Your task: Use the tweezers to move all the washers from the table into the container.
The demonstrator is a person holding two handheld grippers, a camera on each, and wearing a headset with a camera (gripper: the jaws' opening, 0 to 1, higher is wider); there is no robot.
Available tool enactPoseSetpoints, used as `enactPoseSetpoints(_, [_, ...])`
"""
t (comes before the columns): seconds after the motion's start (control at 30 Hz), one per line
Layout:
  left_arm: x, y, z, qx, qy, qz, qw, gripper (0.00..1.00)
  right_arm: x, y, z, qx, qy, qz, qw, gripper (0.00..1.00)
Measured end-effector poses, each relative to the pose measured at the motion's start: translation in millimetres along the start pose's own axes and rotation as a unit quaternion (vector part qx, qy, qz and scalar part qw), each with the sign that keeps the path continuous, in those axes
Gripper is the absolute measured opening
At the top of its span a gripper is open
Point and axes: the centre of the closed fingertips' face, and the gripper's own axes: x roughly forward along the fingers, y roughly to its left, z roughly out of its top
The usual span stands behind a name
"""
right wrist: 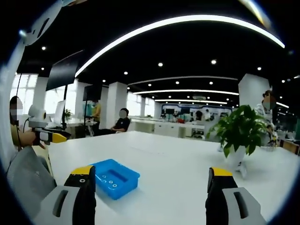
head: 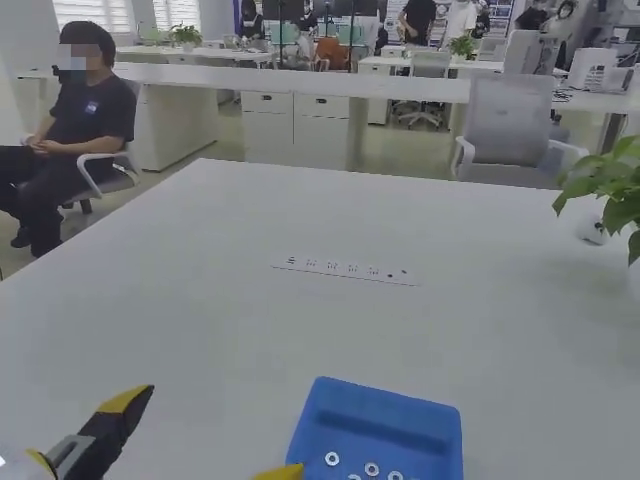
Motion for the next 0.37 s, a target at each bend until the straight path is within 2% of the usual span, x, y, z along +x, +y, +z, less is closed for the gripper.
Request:
enactPoseSetpoints(0.23, [1.0,1.3,-4.1,-0.008,0.009,-0.001,0.9999,0.99,0.6,-0.8,-1.9,0.017,0.004,0.002,0.9998,0.99])
enactPoseSetpoints(0.37, [3.0,-2.4,-10.2,0.004,0.028,-0.006,0.9996,0.99,0.4,-2.0,-1.6,0.023,0.003,0.001,0.9997,0.97])
